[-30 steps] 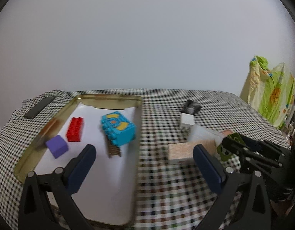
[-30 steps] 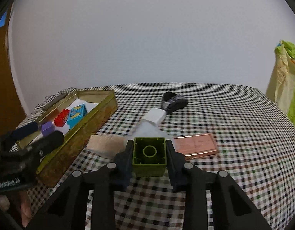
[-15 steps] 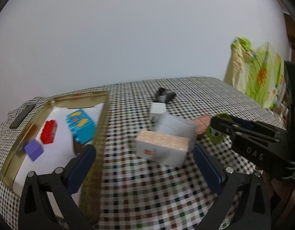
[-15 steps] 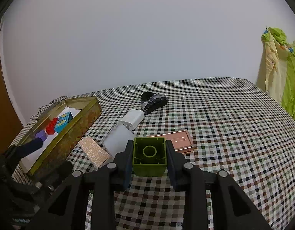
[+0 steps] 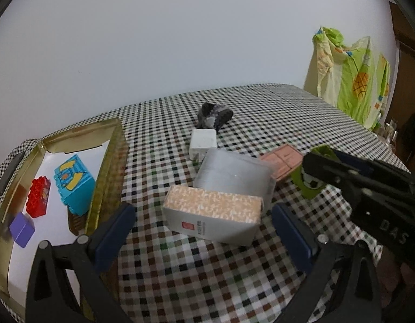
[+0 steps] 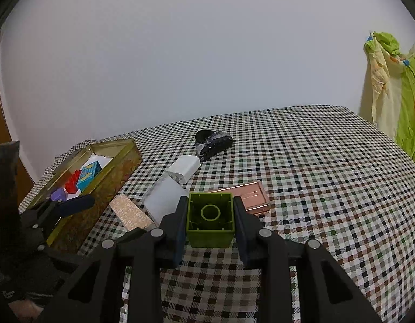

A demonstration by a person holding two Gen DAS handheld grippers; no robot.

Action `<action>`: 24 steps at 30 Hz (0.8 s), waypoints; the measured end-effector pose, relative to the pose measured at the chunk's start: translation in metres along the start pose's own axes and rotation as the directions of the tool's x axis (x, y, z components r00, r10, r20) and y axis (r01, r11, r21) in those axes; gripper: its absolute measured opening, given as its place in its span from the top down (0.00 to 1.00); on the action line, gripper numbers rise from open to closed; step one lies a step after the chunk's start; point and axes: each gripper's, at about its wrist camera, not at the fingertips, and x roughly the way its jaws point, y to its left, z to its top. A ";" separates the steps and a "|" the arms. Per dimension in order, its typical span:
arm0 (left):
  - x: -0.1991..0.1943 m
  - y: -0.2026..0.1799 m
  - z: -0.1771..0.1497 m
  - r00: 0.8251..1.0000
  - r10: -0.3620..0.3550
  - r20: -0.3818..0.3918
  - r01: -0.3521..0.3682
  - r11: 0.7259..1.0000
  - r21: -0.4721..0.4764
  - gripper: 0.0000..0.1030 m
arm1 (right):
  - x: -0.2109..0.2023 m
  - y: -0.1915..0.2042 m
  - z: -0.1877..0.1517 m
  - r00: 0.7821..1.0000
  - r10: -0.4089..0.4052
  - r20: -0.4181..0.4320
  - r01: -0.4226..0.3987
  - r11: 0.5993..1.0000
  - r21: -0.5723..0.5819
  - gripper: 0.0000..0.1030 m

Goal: Organize rigid objects
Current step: 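Grasp the beige patterned box with the left gripper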

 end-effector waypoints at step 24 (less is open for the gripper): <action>0.004 0.005 0.003 0.998 -0.060 -0.008 0.060 0.998 -0.026 0.22 | 0.001 0.002 0.002 0.999 -0.031 -0.011 0.030 0.999 -0.015 0.67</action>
